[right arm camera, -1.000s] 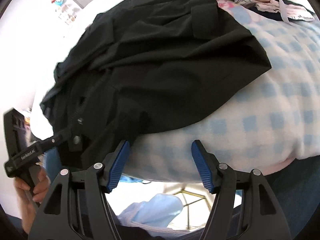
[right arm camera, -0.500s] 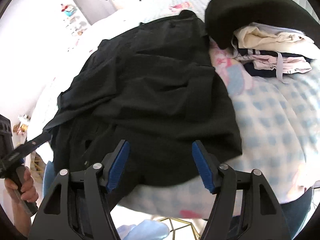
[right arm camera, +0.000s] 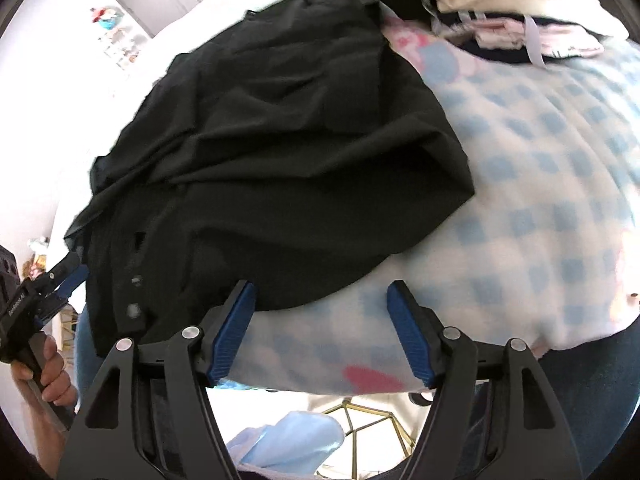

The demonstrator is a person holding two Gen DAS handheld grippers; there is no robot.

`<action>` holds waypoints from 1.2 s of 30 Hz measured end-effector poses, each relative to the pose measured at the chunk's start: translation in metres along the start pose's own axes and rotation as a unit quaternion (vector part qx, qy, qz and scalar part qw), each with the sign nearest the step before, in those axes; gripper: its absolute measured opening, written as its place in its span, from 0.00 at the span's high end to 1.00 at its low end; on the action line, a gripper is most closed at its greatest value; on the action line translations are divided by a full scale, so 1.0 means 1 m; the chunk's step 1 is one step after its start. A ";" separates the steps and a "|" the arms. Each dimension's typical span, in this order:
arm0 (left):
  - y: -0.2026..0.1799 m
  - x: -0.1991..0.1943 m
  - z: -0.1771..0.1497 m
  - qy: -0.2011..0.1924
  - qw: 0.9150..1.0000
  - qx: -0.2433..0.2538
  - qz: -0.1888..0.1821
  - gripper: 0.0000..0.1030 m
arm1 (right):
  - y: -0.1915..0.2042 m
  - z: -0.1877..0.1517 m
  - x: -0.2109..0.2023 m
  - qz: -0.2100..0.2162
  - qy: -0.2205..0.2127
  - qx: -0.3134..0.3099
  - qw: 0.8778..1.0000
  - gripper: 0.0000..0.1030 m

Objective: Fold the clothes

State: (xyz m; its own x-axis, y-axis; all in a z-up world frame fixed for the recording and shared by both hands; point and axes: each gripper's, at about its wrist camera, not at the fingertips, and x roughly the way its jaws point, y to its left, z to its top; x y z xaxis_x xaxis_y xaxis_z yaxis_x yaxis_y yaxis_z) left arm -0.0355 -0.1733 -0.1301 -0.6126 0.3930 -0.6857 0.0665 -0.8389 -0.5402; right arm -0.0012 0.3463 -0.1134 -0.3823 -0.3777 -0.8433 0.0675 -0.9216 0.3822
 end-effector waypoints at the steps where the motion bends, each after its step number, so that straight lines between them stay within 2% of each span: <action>1: 0.005 0.002 -0.002 0.011 1.000 -0.015 -0.013 0.37 | 0.002 0.000 0.000 0.023 -0.002 0.002 1.000 0.32; 3: 0.012 0.016 -0.011 0.054 0.997 -0.044 -0.041 0.38 | 0.003 0.001 0.011 0.087 0.012 0.023 0.996 0.30; 4: 0.008 0.024 -0.017 0.071 0.996 -0.041 -0.037 0.38 | 0.000 0.000 0.019 0.122 0.026 0.044 0.991 0.30; 5: 0.002 0.027 -0.023 0.076 0.997 -0.026 -0.017 0.39 | -0.002 -0.002 0.031 0.140 0.040 0.064 0.987 0.30; 8: -0.004 0.023 -0.027 0.048 0.998 -0.024 0.011 0.39 | 0.003 -0.008 0.040 0.114 0.052 0.052 0.991 0.37; 10: 0.004 0.016 -0.022 0.030 0.999 -0.044 0.008 0.38 | 0.007 -0.012 0.035 0.110 0.044 0.043 0.992 0.37; 12: 0.012 0.011 -0.017 0.016 0.999 -0.044 -0.013 0.36 | 0.001 -0.008 0.032 0.122 0.036 0.061 0.990 0.35; 13: 0.016 0.014 -0.016 0.024 0.998 -0.038 -0.032 0.31 | -0.002 -0.006 0.031 0.129 0.033 0.071 0.989 0.32; 14: 0.019 0.020 -0.015 0.037 0.998 -0.038 -0.037 0.31 | -0.005 -0.004 0.031 0.132 0.031 0.081 0.987 0.31; 16: 0.022 0.027 -0.012 0.048 0.998 -0.041 -0.020 0.32 | -0.005 0.004 0.031 0.130 0.032 0.086 0.987 0.30; 21: 0.030 0.005 -0.013 -0.019 0.997 -0.064 -0.024 0.35 | 0.008 0.004 0.034 0.126 0.026 0.065 0.990 0.29; 24: 0.025 0.003 -0.013 -0.028 0.998 -0.057 0.020 0.42 | 0.011 -0.006 0.042 0.137 0.034 0.071 0.987 0.30; 27: 0.018 -0.007 -0.010 -0.047 0.994 -0.053 0.081 0.42 | 0.014 -0.001 0.030 0.159 0.008 0.078 0.984 0.31; 28: 0.018 -0.008 -0.007 -0.046 0.993 -0.056 0.089 0.42 | 0.015 0.002 0.026 0.169 -0.001 0.078 0.983 0.31; 31: 0.030 0.009 0.000 -0.005 0.996 -0.072 0.056 0.39 | 0.013 0.007 0.024 0.162 -0.014 0.078 0.984 0.31; 34: 0.039 0.036 0.001 0.054 0.994 -0.085 0.041 0.38 | 0.007 0.000 0.044 0.145 0.010 0.090 0.985 0.30; 36: 0.038 0.042 0.001 0.061 0.995 -0.075 0.036 0.36 | 0.007 -0.007 0.049 0.148 0.005 0.089 0.985 0.31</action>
State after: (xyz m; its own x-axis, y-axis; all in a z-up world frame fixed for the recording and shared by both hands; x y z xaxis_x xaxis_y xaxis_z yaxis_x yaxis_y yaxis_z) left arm -0.0596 -0.1891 -0.1785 -0.5031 0.3843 -0.7741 0.2292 -0.8042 -0.5483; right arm -0.0134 0.3202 -0.1548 -0.3617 -0.6293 -0.6879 0.0128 -0.7411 0.6713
